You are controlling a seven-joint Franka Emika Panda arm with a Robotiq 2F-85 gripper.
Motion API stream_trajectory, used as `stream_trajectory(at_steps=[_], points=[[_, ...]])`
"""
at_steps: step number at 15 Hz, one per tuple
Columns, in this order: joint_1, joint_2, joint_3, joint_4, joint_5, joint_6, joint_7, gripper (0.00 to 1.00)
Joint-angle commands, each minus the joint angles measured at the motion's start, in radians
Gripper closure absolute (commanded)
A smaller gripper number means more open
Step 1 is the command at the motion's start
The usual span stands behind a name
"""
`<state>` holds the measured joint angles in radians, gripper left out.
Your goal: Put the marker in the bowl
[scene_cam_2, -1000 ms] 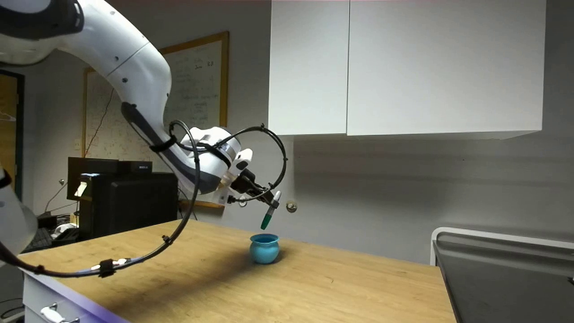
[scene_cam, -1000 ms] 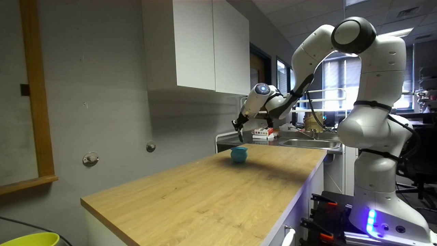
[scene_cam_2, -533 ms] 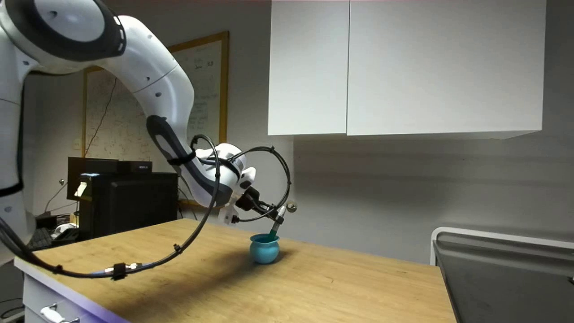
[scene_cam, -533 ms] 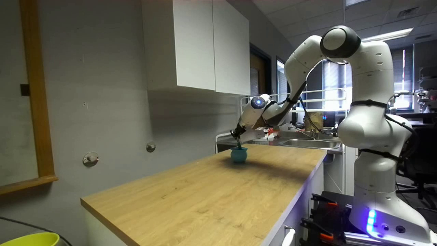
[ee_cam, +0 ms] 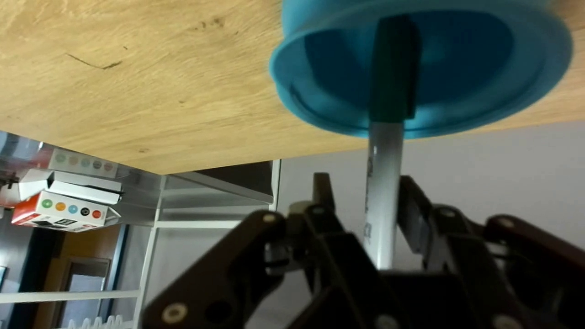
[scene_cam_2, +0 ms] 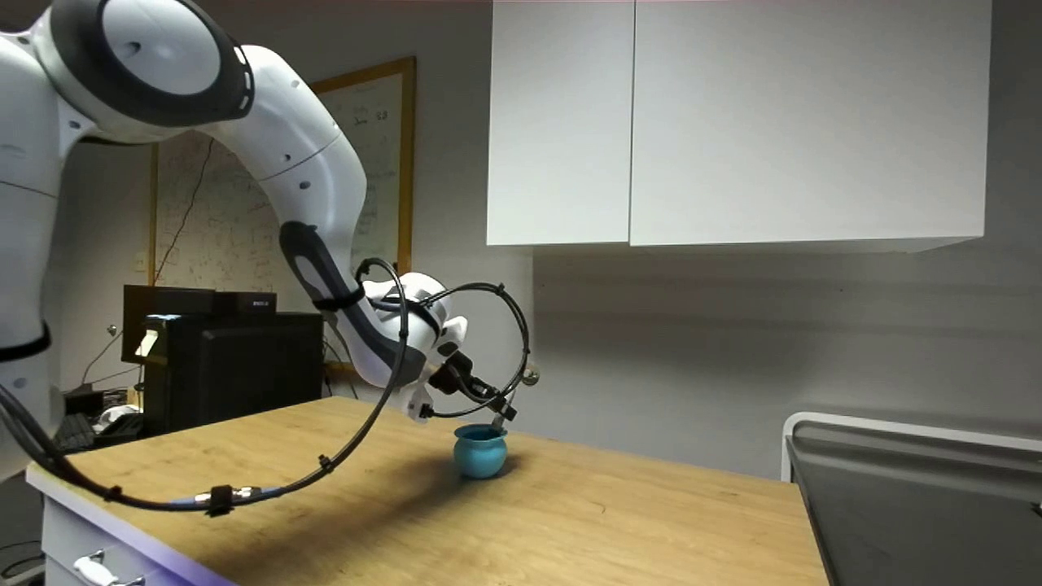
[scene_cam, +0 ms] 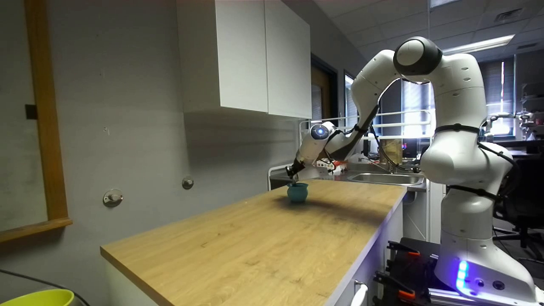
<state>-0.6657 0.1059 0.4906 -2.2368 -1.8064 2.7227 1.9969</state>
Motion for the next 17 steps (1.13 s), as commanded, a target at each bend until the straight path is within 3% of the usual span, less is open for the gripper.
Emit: stream_trajectory(at_steps=[1,5,9,10,13,15,16,17], points=[[-0.002,-0.008,0.000,0.009,-0.024,0.012,0.029,0.28],[-0.009,-0.027,-0.004,-0.008,0.011,0.051,-0.011,0.01],[-0.042,-0.084,-0.027,-0.072,0.176,0.234,-0.185,0.00],[0.118,-0.105,-0.215,-0.101,0.269,0.318,-0.275,0.00],[0.231,-0.110,-0.395,-0.234,0.479,0.498,-0.522,0.00],[0.298,-0.115,-0.484,-0.343,0.595,0.560,-0.673,0.00],[0.224,-0.132,-0.416,-0.385,0.587,0.567,-0.686,0.00],[0.238,-0.146,-0.433,-0.425,0.592,0.569,-0.708,0.00]])
